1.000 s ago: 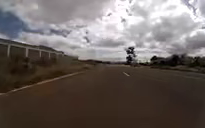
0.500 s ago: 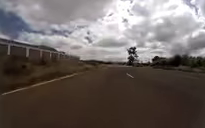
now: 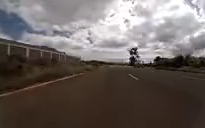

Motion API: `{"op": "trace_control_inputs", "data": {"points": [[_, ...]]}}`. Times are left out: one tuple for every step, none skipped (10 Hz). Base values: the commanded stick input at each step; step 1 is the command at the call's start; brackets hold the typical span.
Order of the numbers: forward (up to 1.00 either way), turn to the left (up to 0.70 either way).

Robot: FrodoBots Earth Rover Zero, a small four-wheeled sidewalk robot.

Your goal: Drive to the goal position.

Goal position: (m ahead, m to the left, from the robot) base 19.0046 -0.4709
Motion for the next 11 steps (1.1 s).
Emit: {"op": "trace_control_inputs", "data": {"points": [[0.85, 0.0], [0.85, 0.0], [0.85, 0.0], [0.85, 0.0], [0.85, 0.0], [0.85, 0.0], [0.85, 0.0], [0.85, 0.0], [0.85, 0.0], [0.85, 0.0], [0.85, 0.0]]}}
